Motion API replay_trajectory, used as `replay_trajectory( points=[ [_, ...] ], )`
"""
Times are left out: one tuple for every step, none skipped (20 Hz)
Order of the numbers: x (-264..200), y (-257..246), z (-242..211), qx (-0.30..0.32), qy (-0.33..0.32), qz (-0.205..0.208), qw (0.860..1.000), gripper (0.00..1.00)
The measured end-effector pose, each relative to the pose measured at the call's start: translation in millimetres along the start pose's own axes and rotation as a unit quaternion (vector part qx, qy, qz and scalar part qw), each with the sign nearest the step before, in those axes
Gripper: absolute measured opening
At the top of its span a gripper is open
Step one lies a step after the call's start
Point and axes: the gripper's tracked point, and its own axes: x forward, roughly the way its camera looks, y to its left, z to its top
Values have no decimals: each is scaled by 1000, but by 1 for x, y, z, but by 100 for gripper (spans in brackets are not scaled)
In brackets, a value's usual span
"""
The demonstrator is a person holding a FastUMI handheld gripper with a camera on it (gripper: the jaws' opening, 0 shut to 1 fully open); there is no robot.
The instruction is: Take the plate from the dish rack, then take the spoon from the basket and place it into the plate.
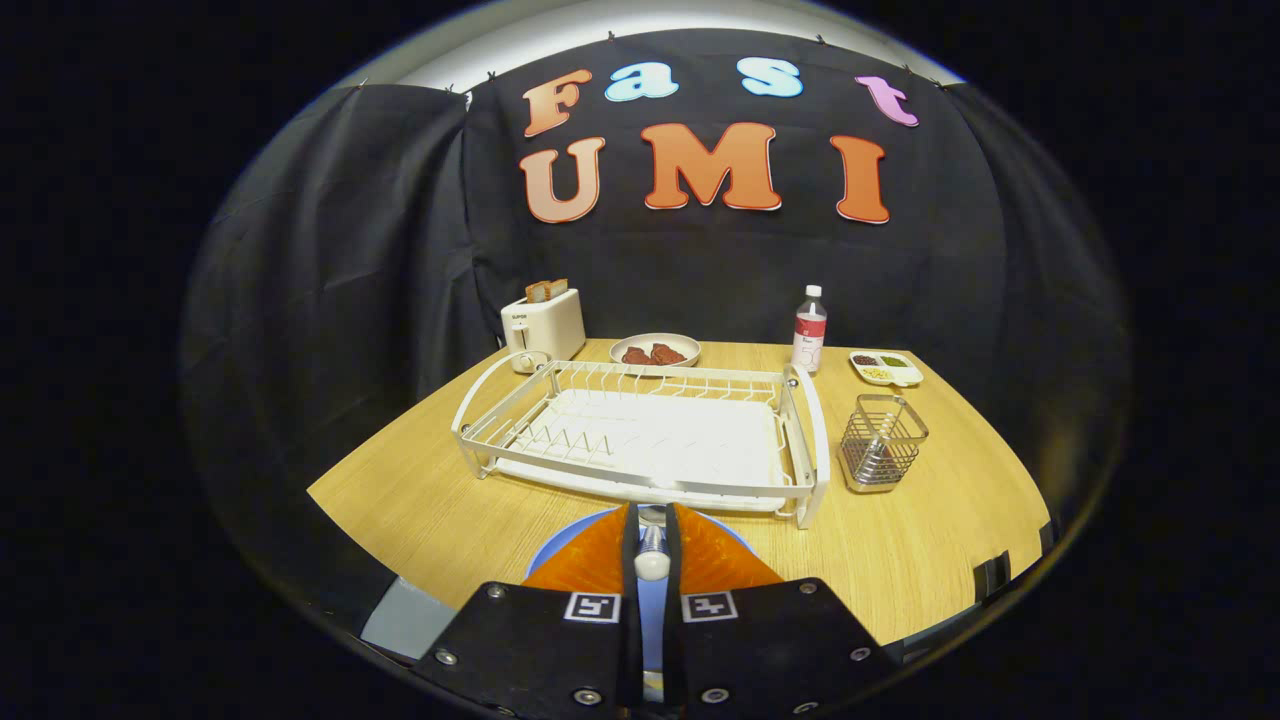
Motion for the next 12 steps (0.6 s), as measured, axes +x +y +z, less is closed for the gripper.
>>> replay_trajectory(
  points=[
    [5, 3, -4, -1, 4, 4, 1000, 8],
    [8, 5, -7, -2, 8, 8, 1000, 8],
    [12, 7, -9, -4, 12, 10, 1000, 8],
    [16, 9, -12, -5, 17, 13, 1000, 8],
    [17, 11, -15, -6, 21, 14, 1000, 8],
    [18, 12, -17, -9, 24, 17, 1000, 8],
    [18, 13, -19, -12, 27, 18, 999, 8],
    [19, 14, -21, -13, 32, 21, 999, 8],
    [19, 16, -23, -15, 37, 24, 999, 10],
    [20, 16, -23, -17, 39, 25, 999, 11],
    [21, 16, -22, -17, 39, 25, 999, 14],
    [20, 16, -20, -15, 40, 26, 999, 15]
  ],
)
